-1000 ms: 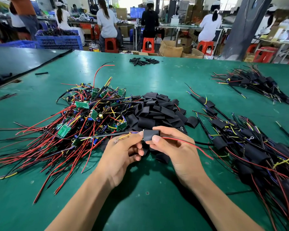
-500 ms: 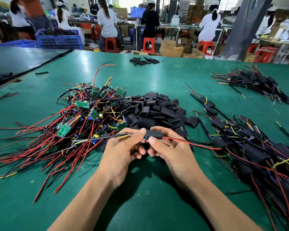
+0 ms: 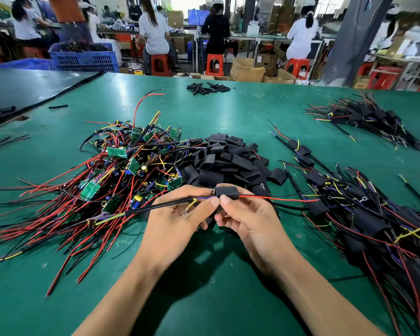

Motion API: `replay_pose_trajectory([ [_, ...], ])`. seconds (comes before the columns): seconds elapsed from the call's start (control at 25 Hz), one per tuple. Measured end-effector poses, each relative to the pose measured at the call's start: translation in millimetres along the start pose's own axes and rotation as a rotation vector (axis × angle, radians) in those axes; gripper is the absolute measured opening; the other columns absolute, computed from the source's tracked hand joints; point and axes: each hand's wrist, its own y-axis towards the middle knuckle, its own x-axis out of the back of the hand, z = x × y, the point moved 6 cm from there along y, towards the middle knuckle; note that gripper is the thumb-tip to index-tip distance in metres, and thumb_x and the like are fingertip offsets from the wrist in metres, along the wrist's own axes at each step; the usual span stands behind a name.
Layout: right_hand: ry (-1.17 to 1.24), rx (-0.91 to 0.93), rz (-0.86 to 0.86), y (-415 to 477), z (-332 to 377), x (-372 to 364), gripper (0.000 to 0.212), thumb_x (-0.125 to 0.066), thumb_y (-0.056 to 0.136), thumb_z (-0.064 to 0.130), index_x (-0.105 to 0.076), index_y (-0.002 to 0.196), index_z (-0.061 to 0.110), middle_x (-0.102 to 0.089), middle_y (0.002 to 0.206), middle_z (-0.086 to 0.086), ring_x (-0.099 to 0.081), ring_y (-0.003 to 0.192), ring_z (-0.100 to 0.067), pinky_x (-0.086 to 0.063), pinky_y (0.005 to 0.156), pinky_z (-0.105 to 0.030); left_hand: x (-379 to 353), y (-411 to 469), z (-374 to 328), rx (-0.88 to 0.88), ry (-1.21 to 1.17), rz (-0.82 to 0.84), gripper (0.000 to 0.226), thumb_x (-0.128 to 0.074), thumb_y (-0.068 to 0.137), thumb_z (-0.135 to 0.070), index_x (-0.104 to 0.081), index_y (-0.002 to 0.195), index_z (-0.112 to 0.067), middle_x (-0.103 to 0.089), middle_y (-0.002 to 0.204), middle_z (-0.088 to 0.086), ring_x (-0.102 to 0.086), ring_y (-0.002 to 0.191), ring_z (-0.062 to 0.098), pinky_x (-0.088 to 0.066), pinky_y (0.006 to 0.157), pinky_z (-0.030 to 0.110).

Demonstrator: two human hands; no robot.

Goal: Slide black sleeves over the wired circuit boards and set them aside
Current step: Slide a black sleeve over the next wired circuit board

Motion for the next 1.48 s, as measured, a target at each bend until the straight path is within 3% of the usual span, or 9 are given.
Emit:
replay_pose_trajectory([
  [0.16, -0.031, -0.031, -0.036, 0, 2, 3, 0.028, -0.07, 0.086, 0.018, -0.069, 0.111, 0.006, -0.068, 0.083, -0.01, -0.061, 0.069, -0.017, -0.052, 0.07, -0.027, 0, -1, 5, 0.021, 0.074, -0.027, 0.017, -0.075, 0.085, -0.007, -0.079, 0.09, -0.023, -0.073, 0.073, 0.0, -0.063, 0.054, 0.013, -0.05, 0.054, 0.019],
  [0.32, -0.041, -0.053, -0.06, -2, 1, -3, 0.019, -0.071, 0.087, 0.025, -0.074, 0.101, 0.011, -0.066, 0.083, -0.014, -0.062, 0.068, -0.019, -0.051, 0.07, -0.029, 3, -1, 3, -0.049, 0.103, -0.101, 0.015, -0.075, 0.085, -0.002, -0.079, 0.087, -0.017, -0.074, 0.075, -0.003, -0.063, 0.055, 0.007, -0.05, 0.053, 0.018],
  [0.4, -0.015, -0.061, -0.089, -3, 3, -3, 0.026, -0.072, 0.087, 0.028, -0.071, 0.103, 0.008, -0.066, 0.082, -0.015, -0.061, 0.066, -0.019, -0.05, 0.069, -0.03, 1, -2, 0, -0.099, 0.136, -0.075, 0.014, -0.077, 0.084, -0.005, -0.08, 0.089, -0.018, -0.075, 0.079, -0.004, -0.065, 0.061, 0.011, -0.051, 0.056, 0.021],
  [0.6, 0.004, -0.102, -0.11, -2, 3, -5, 0.039, -0.063, 0.082, 0.036, -0.068, 0.104, 0.004, -0.07, 0.085, -0.012, -0.059, 0.063, -0.02, -0.05, 0.065, -0.03, 1, -2, -1, -0.126, 0.145, -0.078, 0.01, -0.076, 0.085, -0.008, -0.08, 0.09, -0.015, -0.073, 0.079, 0.002, -0.063, 0.062, 0.021, -0.051, 0.055, 0.023],
  [0.76, 0.064, -0.165, -0.138, 1, 0, -5, 0.05, -0.051, 0.085, 0.047, -0.068, 0.112, 0.009, -0.07, 0.086, -0.014, -0.06, 0.061, -0.019, -0.051, 0.064, -0.029, -1, -3, -1, -0.112, 0.141, -0.051, 0.011, -0.078, 0.084, -0.011, -0.08, 0.087, -0.021, -0.072, 0.075, 0.001, -0.061, 0.056, 0.012, -0.048, 0.053, 0.019],
  [0.88, 0.106, -0.202, -0.133, 0, -1, -5, 0.048, -0.053, 0.085, 0.045, -0.069, 0.113, 0.009, -0.07, 0.088, -0.013, -0.06, 0.061, -0.018, -0.05, 0.066, -0.029, -1, -3, 1, -0.094, 0.159, -0.048, 0.012, -0.077, 0.085, -0.015, -0.08, 0.086, -0.027, -0.073, 0.075, -0.003, -0.062, 0.059, 0.019, -0.051, 0.054, 0.026],
  [1.16, 0.197, -0.254, -0.116, -2, -3, -6, 0.045, -0.059, 0.083, 0.041, -0.071, 0.113, 0.011, -0.069, 0.088, -0.011, -0.059, 0.063, -0.017, -0.053, 0.068, -0.028, 0, 0, 6, -0.047, 0.109, -0.076, 0.011, -0.077, 0.085, -0.016, -0.078, 0.084, -0.027, -0.072, 0.071, 0.0, -0.061, 0.053, 0.013, -0.05, 0.053, 0.022],
  [1.36, 0.181, -0.253, -0.09, -2, -6, -9, 0.036, -0.058, 0.085, 0.04, -0.08, 0.097, 0.015, -0.07, 0.086, -0.009, -0.06, 0.062, -0.017, -0.051, 0.07, -0.03, 2, 2, 6, -0.016, 0.058, -0.075, 0.012, -0.074, 0.087, -0.014, -0.076, 0.093, -0.024, -0.07, 0.07, -0.004, -0.057, 0.048, 0.012, -0.048, 0.051, 0.02],
  [1.48, 0.138, -0.234, -0.077, -2, -7, -8, 0.041, -0.056, 0.087, 0.039, -0.073, 0.112, 0.012, -0.071, 0.09, -0.009, -0.06, 0.064, -0.016, -0.051, 0.07, -0.029, 2, 5, 8, 0.023, -0.008, -0.055, 0.011, -0.072, 0.088, -0.012, -0.077, 0.093, -0.021, -0.07, 0.068, 0.001, -0.056, 0.05, 0.015, -0.047, 0.049, 0.022],
])
